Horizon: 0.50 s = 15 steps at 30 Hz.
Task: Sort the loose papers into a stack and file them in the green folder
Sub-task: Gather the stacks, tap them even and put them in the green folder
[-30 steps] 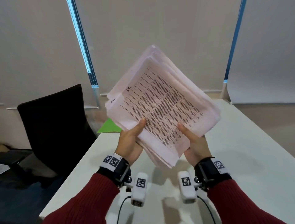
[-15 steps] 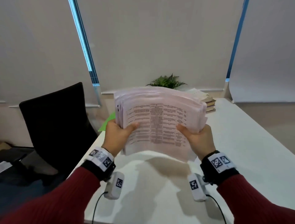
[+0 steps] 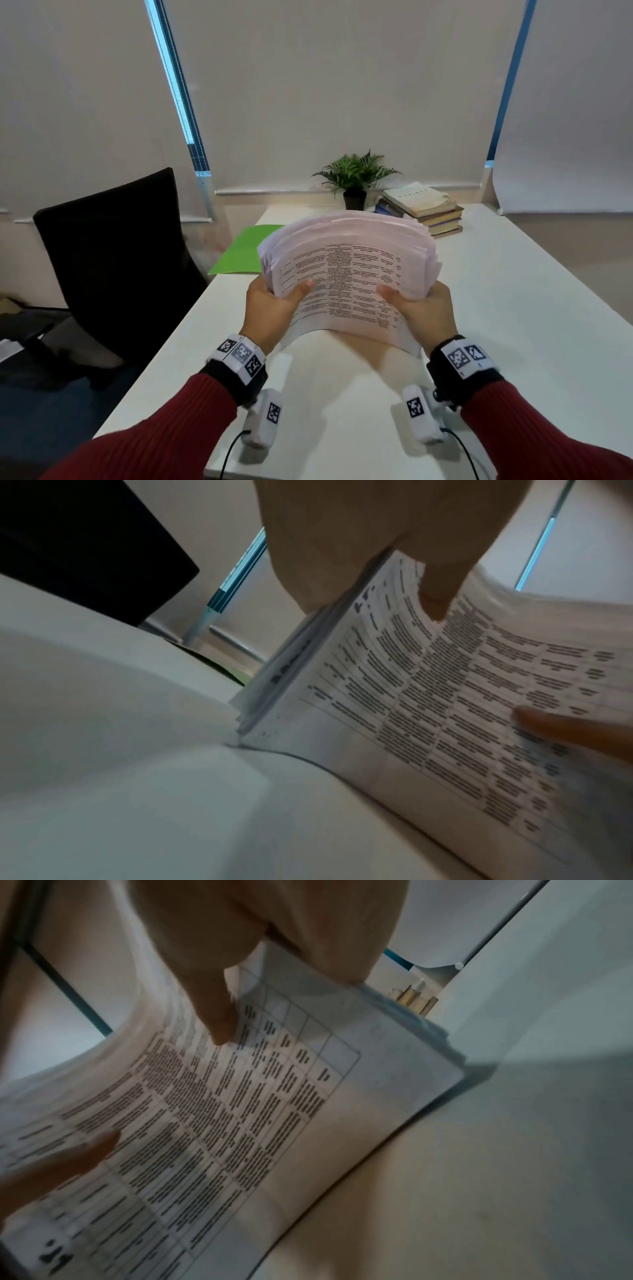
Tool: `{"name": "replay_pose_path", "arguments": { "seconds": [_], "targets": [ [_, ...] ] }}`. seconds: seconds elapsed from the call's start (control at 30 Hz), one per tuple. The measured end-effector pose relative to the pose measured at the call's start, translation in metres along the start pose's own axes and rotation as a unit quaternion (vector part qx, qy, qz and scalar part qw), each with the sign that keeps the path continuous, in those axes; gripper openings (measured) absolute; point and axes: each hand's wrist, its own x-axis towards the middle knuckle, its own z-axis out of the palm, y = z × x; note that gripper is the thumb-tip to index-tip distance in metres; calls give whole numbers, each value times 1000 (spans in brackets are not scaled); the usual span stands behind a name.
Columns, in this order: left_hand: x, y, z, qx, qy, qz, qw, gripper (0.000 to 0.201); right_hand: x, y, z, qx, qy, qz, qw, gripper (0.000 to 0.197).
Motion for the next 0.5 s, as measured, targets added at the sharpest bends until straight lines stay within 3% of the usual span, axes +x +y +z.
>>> {"name": "replay_pose_path", "arguments": {
  "seconds": [0.2,0.37,0.5],
  "targets": [
    [4,18,6,-72,18,43,996,27,14,-17,1,11,18,-46,999,25],
    [7,2,-12,-25,-58,-14,998,42,5,6,-14,-14,-30,32,999,38],
    [6,5,-5,-24,-38,-2,999,33,11,12,-11,-28,-11,35,999,31]
  ]
}}
